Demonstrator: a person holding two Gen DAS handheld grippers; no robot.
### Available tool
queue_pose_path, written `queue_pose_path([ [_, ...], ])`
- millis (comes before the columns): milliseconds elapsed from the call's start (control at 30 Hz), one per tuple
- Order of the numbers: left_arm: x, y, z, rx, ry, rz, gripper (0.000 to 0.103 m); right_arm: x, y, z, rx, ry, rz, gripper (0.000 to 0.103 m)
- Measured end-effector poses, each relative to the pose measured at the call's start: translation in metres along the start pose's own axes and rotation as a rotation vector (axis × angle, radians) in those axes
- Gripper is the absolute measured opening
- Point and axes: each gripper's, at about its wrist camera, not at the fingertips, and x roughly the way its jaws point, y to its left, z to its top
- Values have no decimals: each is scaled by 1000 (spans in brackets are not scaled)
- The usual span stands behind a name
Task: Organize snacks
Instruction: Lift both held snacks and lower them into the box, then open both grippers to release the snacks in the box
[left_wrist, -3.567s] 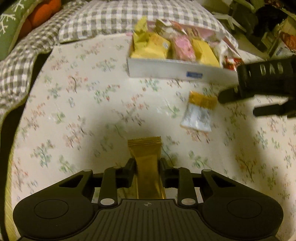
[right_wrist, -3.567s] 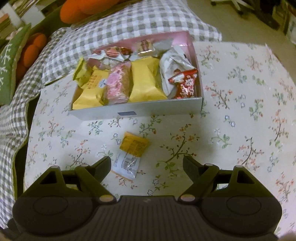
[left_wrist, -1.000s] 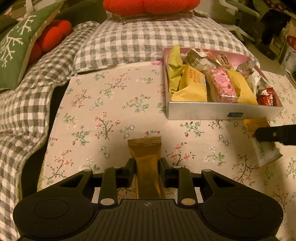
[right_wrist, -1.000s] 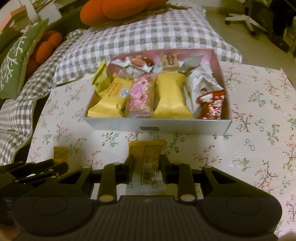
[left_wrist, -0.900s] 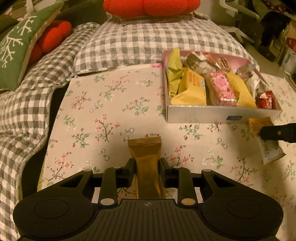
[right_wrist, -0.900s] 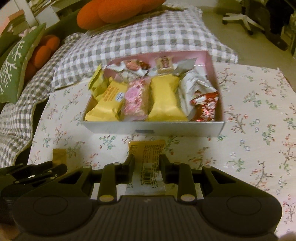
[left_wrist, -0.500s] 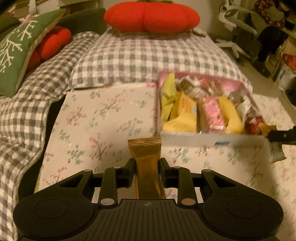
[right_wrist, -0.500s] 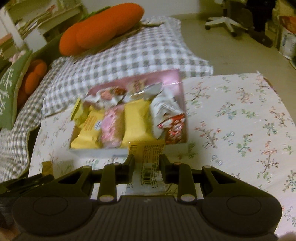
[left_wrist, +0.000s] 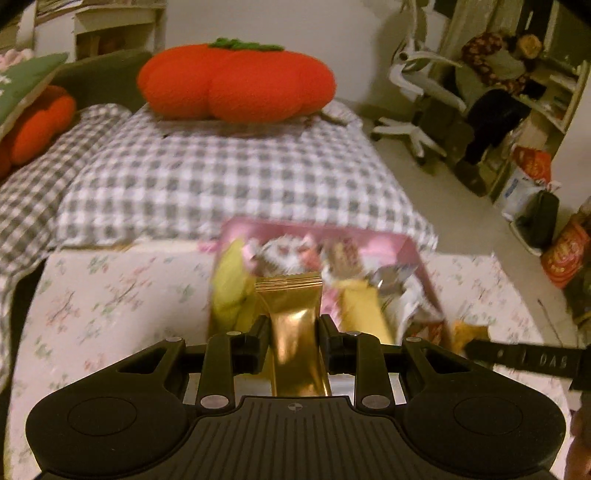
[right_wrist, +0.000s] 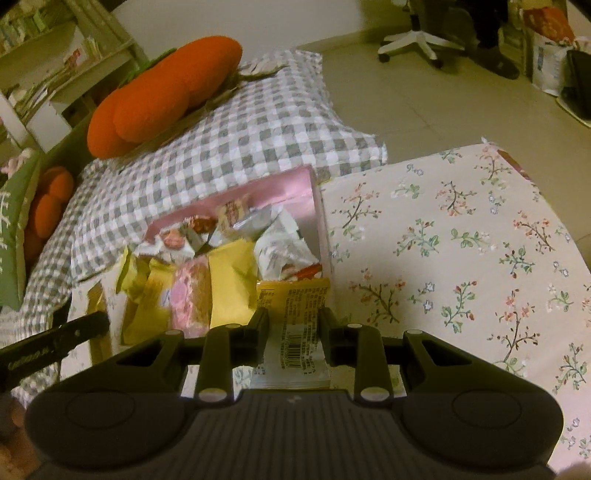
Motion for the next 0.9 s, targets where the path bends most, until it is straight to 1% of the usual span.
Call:
queue_pose_path([
  [133,17,-6,11,45,-14,-5,26,2,1,5,-4,-23,17,26],
  [267,35,-7,13,78,-8,-4,26,10,5,9,-30,-30,27,26],
  [400,46,-6,11,106,-7,-12,23,18,12,13,-58,-36,35,26],
  [533,56,-4,11,125,-5,13,23,24,23,16,-98,-40,42,26],
  [700,56,5,11,109,-17,22,23,33,37,17,-149,-38,42,26],
  [900,46,13,11,108,-32,35,23,43,48,18,-182,-52,40,27],
])
